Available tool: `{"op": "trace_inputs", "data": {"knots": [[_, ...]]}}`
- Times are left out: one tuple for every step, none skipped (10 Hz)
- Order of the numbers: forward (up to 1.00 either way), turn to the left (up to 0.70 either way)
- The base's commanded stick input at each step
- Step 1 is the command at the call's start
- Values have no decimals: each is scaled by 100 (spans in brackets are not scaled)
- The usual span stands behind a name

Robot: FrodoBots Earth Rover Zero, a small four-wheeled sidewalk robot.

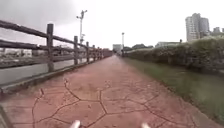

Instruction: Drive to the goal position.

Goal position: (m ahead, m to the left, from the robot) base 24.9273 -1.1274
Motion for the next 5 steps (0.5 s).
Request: {"op": "trace_inputs", "data": {"knots": [[70, 0], [70, 0], [70, 0], [70, 0], [70, 0]]}}
